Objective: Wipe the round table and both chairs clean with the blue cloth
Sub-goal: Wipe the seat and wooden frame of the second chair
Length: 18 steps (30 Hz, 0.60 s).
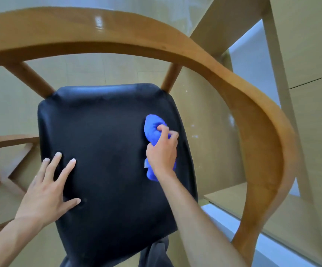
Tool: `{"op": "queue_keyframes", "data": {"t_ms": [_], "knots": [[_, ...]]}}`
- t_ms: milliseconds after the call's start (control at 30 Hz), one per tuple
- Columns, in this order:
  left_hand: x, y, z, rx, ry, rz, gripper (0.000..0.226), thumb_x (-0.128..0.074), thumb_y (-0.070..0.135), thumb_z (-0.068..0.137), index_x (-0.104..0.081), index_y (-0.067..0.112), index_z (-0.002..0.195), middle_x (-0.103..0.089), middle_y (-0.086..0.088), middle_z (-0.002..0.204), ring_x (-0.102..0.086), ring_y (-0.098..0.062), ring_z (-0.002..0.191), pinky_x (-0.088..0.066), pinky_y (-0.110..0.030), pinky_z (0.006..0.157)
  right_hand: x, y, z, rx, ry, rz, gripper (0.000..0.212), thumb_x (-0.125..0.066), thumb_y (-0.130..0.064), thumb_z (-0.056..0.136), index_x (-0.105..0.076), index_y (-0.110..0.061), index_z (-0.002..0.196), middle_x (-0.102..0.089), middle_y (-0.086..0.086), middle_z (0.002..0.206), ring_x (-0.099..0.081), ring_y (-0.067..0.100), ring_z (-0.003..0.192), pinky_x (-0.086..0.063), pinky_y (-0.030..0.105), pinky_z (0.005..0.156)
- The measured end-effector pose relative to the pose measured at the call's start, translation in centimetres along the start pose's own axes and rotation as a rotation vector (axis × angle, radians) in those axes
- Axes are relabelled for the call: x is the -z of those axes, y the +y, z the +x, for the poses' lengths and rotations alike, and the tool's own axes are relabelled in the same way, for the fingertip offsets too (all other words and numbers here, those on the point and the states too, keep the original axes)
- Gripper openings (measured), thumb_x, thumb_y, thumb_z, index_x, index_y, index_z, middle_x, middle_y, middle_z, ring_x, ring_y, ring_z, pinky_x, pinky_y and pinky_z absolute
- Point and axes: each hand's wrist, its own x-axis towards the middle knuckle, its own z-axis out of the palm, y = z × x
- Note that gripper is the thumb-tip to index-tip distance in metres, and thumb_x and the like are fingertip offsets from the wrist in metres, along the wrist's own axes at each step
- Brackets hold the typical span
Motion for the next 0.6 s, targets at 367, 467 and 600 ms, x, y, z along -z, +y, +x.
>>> {"op": "queue_keyframes", "data": {"t_ms": [367, 467, 600], "knots": [[0.6, 0.6, -0.1, 0.013, -0.022, 0.013, 0.116, -0.090, 0.043, 0.055, -0.029, 0.016, 0.150, -0.011, -0.016, 0.159, -0.009, -0.039, 0.145, -0.025, -0.051, 0.115, 4.8, 10.8, 2.1, -0.424, 0.038, 0.147, 0.052, -0.048, -0.006, 0.082, -0.040, -0.020, 0.131, -0.056, 0.004, 0.126, -0.055, 0.029, 0.112, -0.042, 0.033, 0.091], [1.0, 0.9, -0.1, 0.026, -0.073, 0.041, 0.115, -0.083, 0.050, 0.064, -0.017, 0.020, 0.153, -0.001, -0.013, 0.161, 0.001, -0.036, 0.147, -0.019, -0.045, 0.119, 4.1, 13.3, -4.0, -0.746, 0.111, 0.189, 0.053, -0.051, -0.007, 0.083, -0.039, -0.016, 0.133, -0.054, 0.011, 0.128, -0.056, 0.035, 0.108, -0.041, 0.036, 0.086], [0.7, 0.9, 0.0, 0.036, -0.089, 0.057, 0.116, -0.075, 0.057, 0.070, -0.001, 0.024, 0.153, 0.013, -0.010, 0.160, 0.011, -0.034, 0.147, -0.016, -0.042, 0.120, 3.7, 9.4, -0.9, -0.668, 0.166, 0.149, 0.052, -0.051, -0.007, 0.082, -0.041, -0.016, 0.132, -0.054, 0.014, 0.128, -0.056, 0.037, 0.107, -0.045, 0.039, 0.089]]}}
